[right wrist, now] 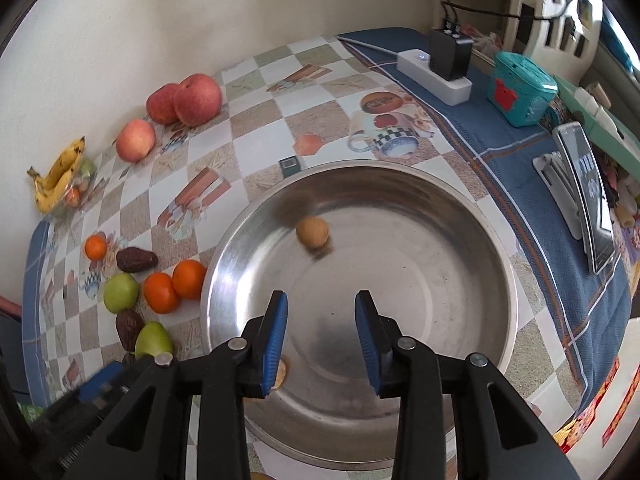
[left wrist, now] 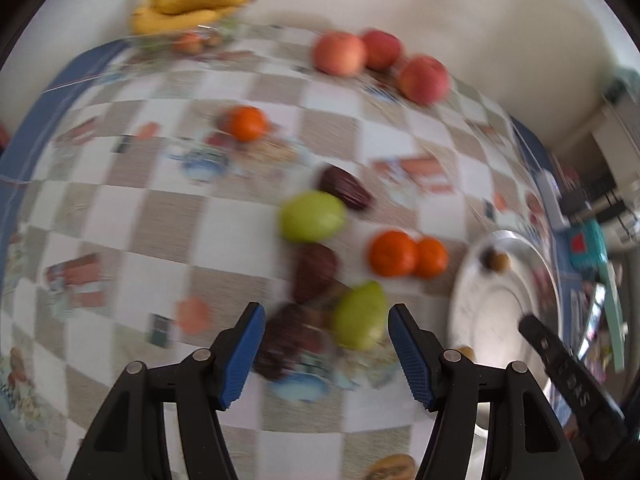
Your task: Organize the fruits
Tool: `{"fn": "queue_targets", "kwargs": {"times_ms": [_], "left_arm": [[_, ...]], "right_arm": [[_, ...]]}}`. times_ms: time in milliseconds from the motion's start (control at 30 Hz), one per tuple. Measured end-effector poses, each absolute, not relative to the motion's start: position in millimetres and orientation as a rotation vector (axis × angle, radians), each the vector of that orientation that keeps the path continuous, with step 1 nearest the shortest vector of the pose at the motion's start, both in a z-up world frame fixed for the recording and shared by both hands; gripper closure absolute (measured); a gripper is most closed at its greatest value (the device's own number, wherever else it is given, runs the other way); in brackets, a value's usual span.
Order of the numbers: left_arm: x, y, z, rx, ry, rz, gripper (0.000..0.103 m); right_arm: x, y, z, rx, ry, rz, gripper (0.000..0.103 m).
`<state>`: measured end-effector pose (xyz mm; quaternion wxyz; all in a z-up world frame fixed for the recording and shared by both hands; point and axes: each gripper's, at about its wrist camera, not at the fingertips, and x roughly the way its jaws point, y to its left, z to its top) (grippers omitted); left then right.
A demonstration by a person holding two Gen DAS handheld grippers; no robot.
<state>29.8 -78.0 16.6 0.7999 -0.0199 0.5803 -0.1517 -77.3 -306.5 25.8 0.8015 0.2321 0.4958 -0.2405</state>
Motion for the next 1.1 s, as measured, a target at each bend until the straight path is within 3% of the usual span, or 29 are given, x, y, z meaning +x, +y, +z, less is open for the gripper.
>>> {"fn": "queue_targets", "kwargs": {"times_ms": [400, 767, 967, 1100], "left_arm": [[50.5, 3.2, 24.1, -0.162, 1.206, -0.145, 0.035], [57.5, 9.9, 12.9, -0.153, 1.233, -0.101, 0.033], [59.0, 4.5, -5.9, -0.128, 1.286, -0.095, 0.024], [59.2, 3.9, -23.7, -0.126, 1.351, -0.072, 0.024]], "right_arm": [[-57.2, -252.7, 40.0, 0.413, 1.058, -0.401, 0.067], [-24.2, -223.5, 61.9, 0.352, 1.059, -0.357, 0.067], [-18.9, -217.6, 40.6, 0.343, 1.113, -0.341, 0.067], [-21.5, -218.5, 32.0, 0.345, 1.13, -0.342, 0.067]]}}
